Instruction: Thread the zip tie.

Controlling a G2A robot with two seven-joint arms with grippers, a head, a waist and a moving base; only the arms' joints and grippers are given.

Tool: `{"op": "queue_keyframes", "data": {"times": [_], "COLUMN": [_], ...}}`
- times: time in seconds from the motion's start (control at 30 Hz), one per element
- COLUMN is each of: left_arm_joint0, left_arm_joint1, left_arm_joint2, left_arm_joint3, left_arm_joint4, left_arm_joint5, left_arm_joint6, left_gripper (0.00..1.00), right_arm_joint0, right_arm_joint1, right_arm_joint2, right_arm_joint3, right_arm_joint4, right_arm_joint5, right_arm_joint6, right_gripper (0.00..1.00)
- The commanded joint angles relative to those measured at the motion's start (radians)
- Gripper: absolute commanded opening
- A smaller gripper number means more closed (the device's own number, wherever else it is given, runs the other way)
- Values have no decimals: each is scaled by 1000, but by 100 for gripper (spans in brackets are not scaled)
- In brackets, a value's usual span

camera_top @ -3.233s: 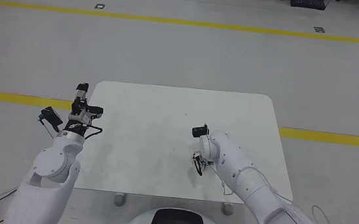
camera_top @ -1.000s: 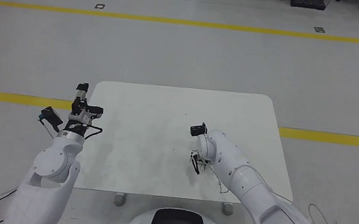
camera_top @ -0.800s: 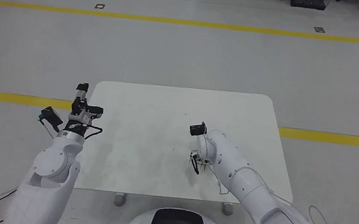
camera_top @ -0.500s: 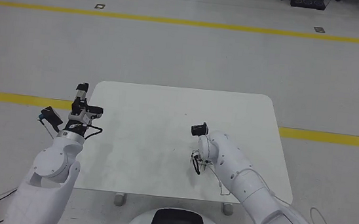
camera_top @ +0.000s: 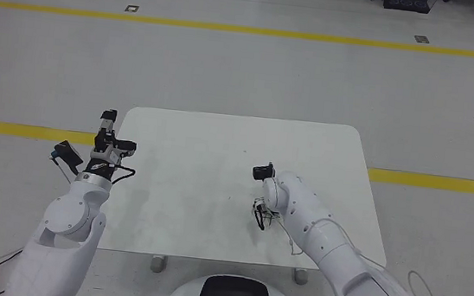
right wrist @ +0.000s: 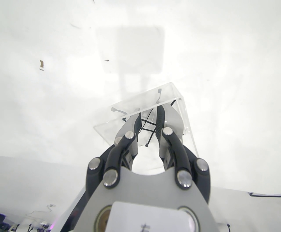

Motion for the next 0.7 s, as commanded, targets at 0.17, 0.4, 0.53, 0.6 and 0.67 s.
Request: {"op": "queue_keyframes", "data": {"times": [0.17, 0.4, 0.53, 0.6, 0.67], "left_arm_joint0": [0, 0, 0, 0, 0], "left_arm_joint1": [0, 0, 0, 0, 0], "left_arm_joint2": [0, 0, 0, 0, 0], "left_arm_joint3": [0, 0, 0, 0, 0], "left_arm_joint4": [0, 0, 0, 0, 0], "left_arm_joint5": [0, 0, 0, 0, 0], "left_arm_joint6": [0, 0, 0, 0, 0], "left_gripper": [100, 100, 100, 100, 100], "right_arm_joint0": [9, 14, 14, 13, 10], "right_arm_joint1": [-8, -12, -13, -13, -13], "right_arm_joint2": [-6, -7, -7, -7, -8], "right_arm_joint3": [21, 32, 33, 30, 22], "right_arm_joint4": [3, 3, 0, -4, -12], "right_arm_joint5": [-2, 0, 2, 4, 8], "right_arm_joint6": [-3, -8, -8, -6, -4], "right_gripper": [12, 0, 0, 0, 0]}}
